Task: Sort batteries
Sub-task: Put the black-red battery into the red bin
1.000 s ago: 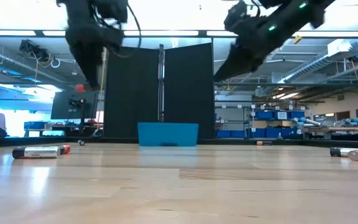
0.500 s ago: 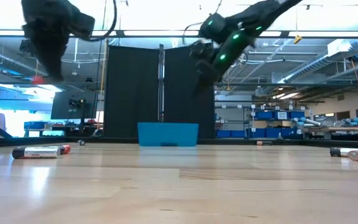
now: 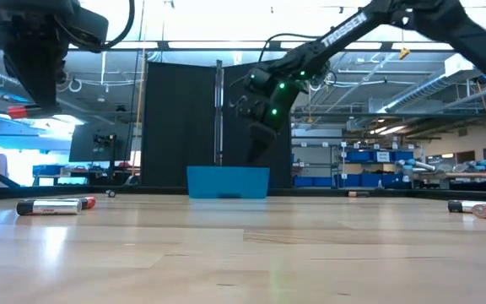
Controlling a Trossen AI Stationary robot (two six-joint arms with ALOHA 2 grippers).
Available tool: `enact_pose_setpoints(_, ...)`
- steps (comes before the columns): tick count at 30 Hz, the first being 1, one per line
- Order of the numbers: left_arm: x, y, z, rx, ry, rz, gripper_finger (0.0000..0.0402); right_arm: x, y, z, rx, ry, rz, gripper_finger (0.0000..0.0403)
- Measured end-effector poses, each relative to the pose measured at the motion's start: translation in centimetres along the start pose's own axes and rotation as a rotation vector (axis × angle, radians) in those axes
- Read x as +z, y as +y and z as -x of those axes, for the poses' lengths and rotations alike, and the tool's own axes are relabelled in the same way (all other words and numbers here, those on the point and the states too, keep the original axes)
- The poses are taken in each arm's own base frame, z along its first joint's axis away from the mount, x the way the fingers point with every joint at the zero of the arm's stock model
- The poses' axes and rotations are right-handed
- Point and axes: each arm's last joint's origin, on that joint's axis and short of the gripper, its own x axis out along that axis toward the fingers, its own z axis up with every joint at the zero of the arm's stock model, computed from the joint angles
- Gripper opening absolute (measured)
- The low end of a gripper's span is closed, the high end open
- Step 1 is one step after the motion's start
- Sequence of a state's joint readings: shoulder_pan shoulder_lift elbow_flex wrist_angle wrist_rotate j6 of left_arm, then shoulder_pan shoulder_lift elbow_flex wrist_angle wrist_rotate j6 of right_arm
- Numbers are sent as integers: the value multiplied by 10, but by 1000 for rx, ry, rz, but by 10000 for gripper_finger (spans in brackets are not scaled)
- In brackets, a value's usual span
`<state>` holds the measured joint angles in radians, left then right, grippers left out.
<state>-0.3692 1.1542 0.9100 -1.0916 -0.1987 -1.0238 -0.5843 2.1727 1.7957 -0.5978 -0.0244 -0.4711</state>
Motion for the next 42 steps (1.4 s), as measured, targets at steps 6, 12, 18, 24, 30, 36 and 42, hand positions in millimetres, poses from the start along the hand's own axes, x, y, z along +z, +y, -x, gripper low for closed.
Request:
enact_pose_setpoints(6, -4, -3, 1, 4, -19, 24, 41, -8, -15, -13, 28, 88, -35, 5)
enact_pose_setpoints(12, -5, -3, 1, 3, -18, 24, 41, -17, -21, -10, 39, 140, -115, 5)
enact_pose_setpoints(18, -5, -3, 1, 3, -19, 25, 41, -21, -19, -7, 30, 200, -160, 5)
enact_pose_setpoints(24, -5, -3, 1, 2, -19, 25, 41, -19, -17, -3, 18, 209, -156, 5)
enact_pose_setpoints(30, -9, -6, 2, -20, 12, 12, 41, 0, -9, 32, -30, 139, -123, 6)
enact_pose_setpoints(36, -25, -16, 6, -103, 105, 46, 41, 21, 19, 83, 10, 6, -61, 5)
enact_pose_setpoints(42, -48, -37, 4, -149, 207, 123, 41, 13, 49, 111, 47, -68, -71, 5)
